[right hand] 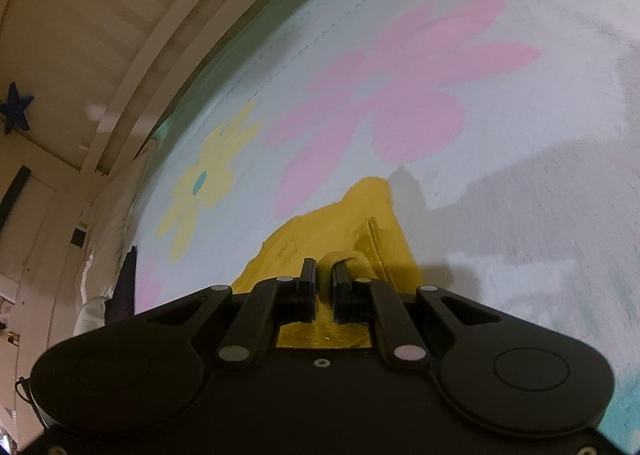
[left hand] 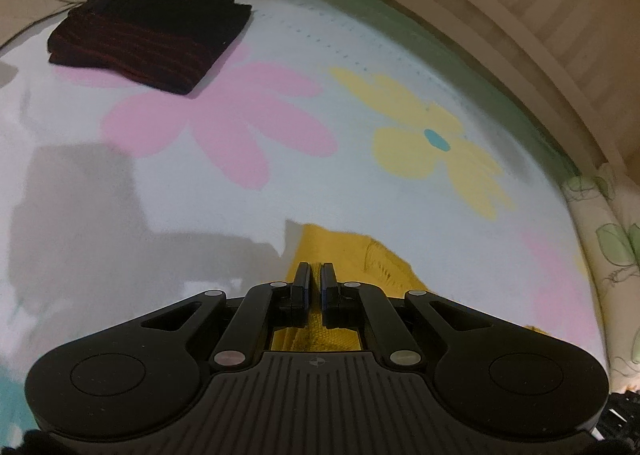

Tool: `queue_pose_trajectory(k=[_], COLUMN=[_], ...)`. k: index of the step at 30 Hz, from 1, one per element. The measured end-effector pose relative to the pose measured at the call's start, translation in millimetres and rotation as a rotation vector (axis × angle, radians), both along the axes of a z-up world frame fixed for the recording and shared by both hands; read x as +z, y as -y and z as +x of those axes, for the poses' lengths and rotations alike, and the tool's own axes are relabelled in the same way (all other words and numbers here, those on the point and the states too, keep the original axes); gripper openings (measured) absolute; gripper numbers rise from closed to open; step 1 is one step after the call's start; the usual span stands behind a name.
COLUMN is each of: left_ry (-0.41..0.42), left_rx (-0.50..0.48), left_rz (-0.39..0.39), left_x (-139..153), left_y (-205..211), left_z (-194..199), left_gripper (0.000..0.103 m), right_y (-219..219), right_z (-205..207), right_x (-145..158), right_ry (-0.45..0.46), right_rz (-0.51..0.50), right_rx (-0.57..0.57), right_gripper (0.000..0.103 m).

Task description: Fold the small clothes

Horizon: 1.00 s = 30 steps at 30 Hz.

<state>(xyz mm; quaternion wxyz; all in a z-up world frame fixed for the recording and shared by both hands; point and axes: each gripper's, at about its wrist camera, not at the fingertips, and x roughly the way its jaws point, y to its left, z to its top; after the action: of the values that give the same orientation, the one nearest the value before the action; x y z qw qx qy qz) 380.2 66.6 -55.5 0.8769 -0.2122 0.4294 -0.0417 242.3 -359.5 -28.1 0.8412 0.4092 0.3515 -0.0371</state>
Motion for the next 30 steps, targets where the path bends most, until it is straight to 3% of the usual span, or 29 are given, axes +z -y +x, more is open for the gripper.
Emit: queue_pose_trajectory(k=[6,10,11,12,14,15,16,17,19,25,30], left_ry=[0.017,0.024,0.04,0.052,0.09,0.113,0.134,0.151,0.19,0.262,0.197], left_rx=[-0.013,-0.014,-0.017,-0.023,-0.049,-0.069,-0.098,-0.132,-0.203,-0.451,-0.6], left_rz=[-0.055,-0.13,-0.145,-0.139,-0.076,-0.033,0.015,0.068,0.161,0.297,0.356], left_x=[-1.6,-2.7,-0.7,2.4,11.7,16.1,19.5,21.6,23.0,11.1,-14.2], left_y=[-2.8,-14.1,-17.9,-19.8,-19.9,-16.5,-12.7,-6.8,6.8,53.9,83.4], left_z=[9.2,10.5,9.2,8.6,2.5,-1.3,-7.7,-15.1,-33.6,-84.7,-96.1], left_gripper=[0.007,0.01,0.018,0.033,0.05,0.053,0.053,0.053,0.053,0.053,0.053], right_y=[9.6,10.3,9.8,8.6,2.9,-3.1,-10.6,-16.9,-31.8,-79.5,-103.9], right_z=[0.1,-4.7,-6.4,-8.5,-11.1,-14.5,-18.0,-21.6,-30.9,-52.5,-56.7], right_x=[-1.5,6.3,10.9,17.0,28.5,35.0,39.7,42.2,43.2,28.2,11.2], right_ry=[0.013,0.025,0.037,0.05,0.077,0.099,0.12,0.132,0.154,0.192,0.14], right_rz=[0.01,-0.038,-0.057,-0.083,-0.158,-0.212,-0.266,-0.31,-0.389,-0.559,-0.622], right_rx=[-0.055,-0.078,-0.08,-0.074,-0.038,-0.005,0.034,0.072,0.156,0.407,0.535], right_gripper=[0.009,0.017,0.018,0.018,0.019,0.02,0.03,0.046,0.058,0.058,0.057])
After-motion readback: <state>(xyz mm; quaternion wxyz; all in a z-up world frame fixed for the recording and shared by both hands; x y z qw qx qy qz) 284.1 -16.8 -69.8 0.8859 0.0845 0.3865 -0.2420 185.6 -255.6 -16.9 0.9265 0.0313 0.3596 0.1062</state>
